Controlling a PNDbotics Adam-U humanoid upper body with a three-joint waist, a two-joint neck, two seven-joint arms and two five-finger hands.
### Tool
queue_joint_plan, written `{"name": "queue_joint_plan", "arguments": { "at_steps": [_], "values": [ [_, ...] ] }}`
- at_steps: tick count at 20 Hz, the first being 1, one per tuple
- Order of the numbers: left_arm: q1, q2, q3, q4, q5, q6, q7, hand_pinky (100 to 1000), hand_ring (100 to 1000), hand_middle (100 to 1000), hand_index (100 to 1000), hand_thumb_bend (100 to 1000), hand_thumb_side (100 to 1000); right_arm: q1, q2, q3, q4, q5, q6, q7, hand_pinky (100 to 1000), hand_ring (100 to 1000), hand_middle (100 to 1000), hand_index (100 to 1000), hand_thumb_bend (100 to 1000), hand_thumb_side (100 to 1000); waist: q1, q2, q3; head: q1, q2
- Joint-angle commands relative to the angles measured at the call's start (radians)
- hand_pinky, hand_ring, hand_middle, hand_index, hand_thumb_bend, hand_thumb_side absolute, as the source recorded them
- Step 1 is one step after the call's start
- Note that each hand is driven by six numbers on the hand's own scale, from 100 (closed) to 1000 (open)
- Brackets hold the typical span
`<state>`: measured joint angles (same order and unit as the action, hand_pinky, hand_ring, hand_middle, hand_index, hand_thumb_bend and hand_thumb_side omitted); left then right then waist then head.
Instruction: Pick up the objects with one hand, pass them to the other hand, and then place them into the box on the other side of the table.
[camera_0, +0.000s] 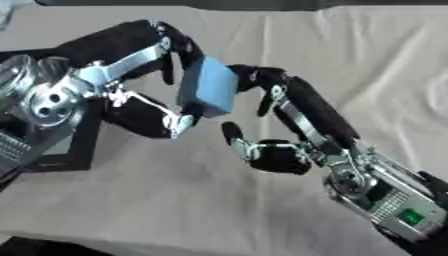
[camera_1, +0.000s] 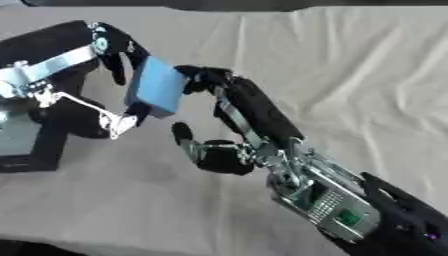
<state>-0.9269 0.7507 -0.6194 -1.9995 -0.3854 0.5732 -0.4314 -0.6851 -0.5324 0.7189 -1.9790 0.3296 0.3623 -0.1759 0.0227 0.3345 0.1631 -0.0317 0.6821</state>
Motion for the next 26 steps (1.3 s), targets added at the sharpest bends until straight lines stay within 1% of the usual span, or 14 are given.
{"name": "queue_joint_plan", "arguments": {
  "at_steps": [1,4,7,10,12,13,14,19,22,26],
  "values": [
    [-0.007,0.035,0.034,0.0,-0.008,0.0,0.003,719,552,346,369,143,205,-0.005,-0.01,-0.007,-0.021,-0.004,0.007,-0.003,469,753,666,888,175,100,0.0,-0.016,-0.001,0.004,-0.01],
    [0.001,0.043,0.058,0.0,-0.004,-0.004,0.028,716,549,345,369,126,196,-0.002,-0.01,-0.008,-0.021,-0.021,0.008,-0.021,460,750,661,883,126,100,0.001,-0.016,-0.001,0.003,-0.011],
    [0.017,0.056,0.096,0.0,0.009,0.0,0.069,709,542,342,369,100,185,0.0,-0.012,-0.008,-0.021,-0.037,0.008,-0.041,455,748,660,881,100,100,0.0,-0.017,0.0,0.006,-0.01],
    [0.043,0.073,0.144,0.0,0.03,0.02,0.128,704,537,339,368,100,176,0.003,-0.013,-0.01,-0.021,-0.052,0.008,-0.064,445,743,654,875,100,100,-0.002,-0.018,0.001,0.02,-0.011],
    [0.066,0.088,0.178,0.0,0.045,0.037,0.17,702,535,338,368,100,172,0.006,-0.013,-0.013,-0.021,-0.077,0.018,-0.091,430,737,648,863,100,100,-0.002,-0.018,0.003,0.025,-0.013],
    [0.079,0.094,0.193,0.0,0.052,0.046,0.189,700,534,338,368,100,172,0.006,-0.013,-0.013,-0.021,-0.098,0.02,-0.108,428,738,648,858,100,105,-0.002,-0.018,0.003,0.028,-0.015],
    [0.091,0.099,0.208,0.0,0.058,0.056,0.208,699,533,337,367,100,171,0.006,-0.013,-0.013,-0.021,-0.118,0.017,-0.126,418,739,636,842,100,155,-0.002,-0.018,0.004,0.03,-0.016],
    [0.155,0.124,0.271,0.0,0.065,0.115,0.291,698,533,338,368,100,163,0.01,-0.017,-0.009,-0.021,-0.168,0.0,-0.208,395,732,609,800,100,259,-0.006,-0.02,0.006,0.038,-0.022],
    [0.189,0.139,0.3,0.0,0.051,0.16,0.315,698,535,339,368,100,164,0.012,-0.019,-0.01,-0.021,-0.186,-0.017,-0.242,391,725,600,793,100,276,-0.01,-0.019,0.005,0.051,-0.023],
    [0.233,0.16,0.326,0.0,0.031,0.22,0.328,700,538,342,371,100,166,0.012,-0.022,-0.015,-0.021,-0.197,-0.032,-0.274,389,716,592,788,100,249,-0.012,-0.017,0.004,0.087,-0.025]
  ]
}}
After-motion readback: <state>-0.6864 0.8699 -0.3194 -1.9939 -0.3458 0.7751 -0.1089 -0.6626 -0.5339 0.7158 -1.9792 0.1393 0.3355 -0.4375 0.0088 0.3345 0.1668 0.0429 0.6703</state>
